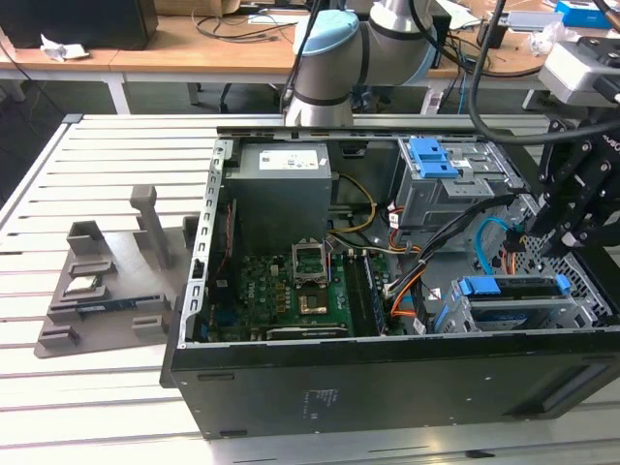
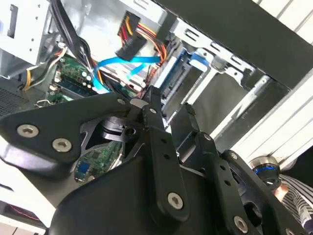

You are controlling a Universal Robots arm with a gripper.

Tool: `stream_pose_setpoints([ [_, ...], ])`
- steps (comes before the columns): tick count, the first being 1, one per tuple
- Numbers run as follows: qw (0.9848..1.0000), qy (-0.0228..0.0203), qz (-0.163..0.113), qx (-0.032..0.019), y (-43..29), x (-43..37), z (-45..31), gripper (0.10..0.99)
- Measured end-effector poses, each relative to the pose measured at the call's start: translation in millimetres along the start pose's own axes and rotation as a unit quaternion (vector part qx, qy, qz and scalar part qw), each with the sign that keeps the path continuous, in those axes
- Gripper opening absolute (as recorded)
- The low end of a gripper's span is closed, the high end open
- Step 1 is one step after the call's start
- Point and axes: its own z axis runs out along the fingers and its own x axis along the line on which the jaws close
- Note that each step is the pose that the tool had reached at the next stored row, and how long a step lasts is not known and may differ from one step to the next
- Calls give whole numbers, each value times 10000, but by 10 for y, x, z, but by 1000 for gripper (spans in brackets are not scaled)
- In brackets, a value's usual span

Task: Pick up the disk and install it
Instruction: 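Insert the first disk wire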

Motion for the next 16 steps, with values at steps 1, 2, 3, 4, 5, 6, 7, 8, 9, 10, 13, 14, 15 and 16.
stream_pose_setpoints([
  [1,10000,2,0,-1,-13,-40,1,361],
  [2,10000,3,0,-1,-23,-63,1,361],
  [3,10000,4,0,-1,-31,-80,0,361],
  [4,10000,5,1,-1,-43,-108,1,361],
  [5,10000,5,1,-2,-51,-126,2,361],
  [6,10000,6,1,-2,-64,-146,2,361],
  [7,10000,7,1,-2,-78,-173,2,361],
  [8,10000,8,1,-2,-95,-203,2,361],
  [9,10000,9,0,-2,-108,-226,2,361],
  [10,10000,11,1,-3,-119,-247,2,361],
  [13,10000,19,2,-6,-167,-354,16,361],
  [14,10000,21,2,-7,-170,-375,33,361],
  [15,10000,20,2,-9,-174,-389,66,361],
  [16,10000,22,2,-11,-176,-399,103,361],
])
